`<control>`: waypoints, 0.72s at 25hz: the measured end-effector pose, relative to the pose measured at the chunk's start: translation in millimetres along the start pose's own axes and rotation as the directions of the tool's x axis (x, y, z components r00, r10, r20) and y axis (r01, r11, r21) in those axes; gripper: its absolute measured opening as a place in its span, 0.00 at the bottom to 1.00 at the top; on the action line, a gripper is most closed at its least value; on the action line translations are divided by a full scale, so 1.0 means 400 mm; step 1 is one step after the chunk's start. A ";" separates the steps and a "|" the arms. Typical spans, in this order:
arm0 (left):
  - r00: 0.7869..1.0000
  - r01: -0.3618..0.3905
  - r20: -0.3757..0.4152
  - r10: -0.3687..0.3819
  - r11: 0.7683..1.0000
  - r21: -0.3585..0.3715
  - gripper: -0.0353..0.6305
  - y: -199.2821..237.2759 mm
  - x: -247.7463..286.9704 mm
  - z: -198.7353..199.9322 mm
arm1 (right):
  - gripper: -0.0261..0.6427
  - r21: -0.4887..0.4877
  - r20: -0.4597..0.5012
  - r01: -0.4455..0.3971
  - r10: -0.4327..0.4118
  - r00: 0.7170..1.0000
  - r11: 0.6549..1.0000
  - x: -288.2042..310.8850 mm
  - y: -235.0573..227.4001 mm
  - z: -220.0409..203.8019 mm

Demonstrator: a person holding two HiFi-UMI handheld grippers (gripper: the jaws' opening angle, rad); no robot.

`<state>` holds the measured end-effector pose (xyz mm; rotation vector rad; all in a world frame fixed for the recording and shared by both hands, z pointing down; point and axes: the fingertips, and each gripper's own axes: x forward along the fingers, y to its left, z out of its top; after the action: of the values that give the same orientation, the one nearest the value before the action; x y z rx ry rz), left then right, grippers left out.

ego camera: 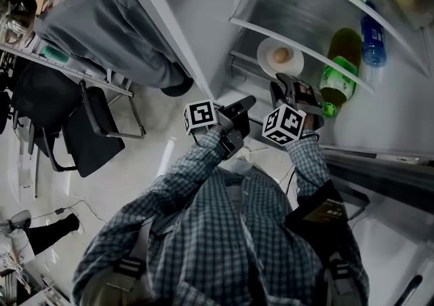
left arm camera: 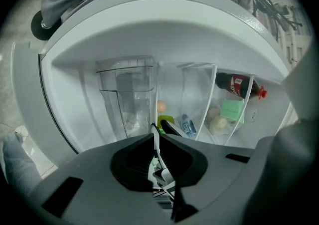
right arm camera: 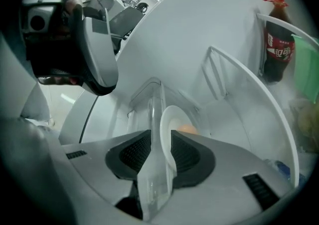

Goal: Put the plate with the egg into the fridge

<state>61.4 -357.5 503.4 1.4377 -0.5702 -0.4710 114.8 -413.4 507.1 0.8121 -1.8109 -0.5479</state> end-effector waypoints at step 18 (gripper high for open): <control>0.998 0.009 -0.062 0.012 0.940 0.341 0.06 -0.074 -0.021 -0.044 | 0.05 0.419 0.155 -0.131 0.071 0.985 0.898 -0.152 0.080 0.053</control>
<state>66.9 -341.2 472.6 1.7763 -0.6234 -0.3336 100.8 -346.8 483.8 0.9840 -2.1259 -0.1339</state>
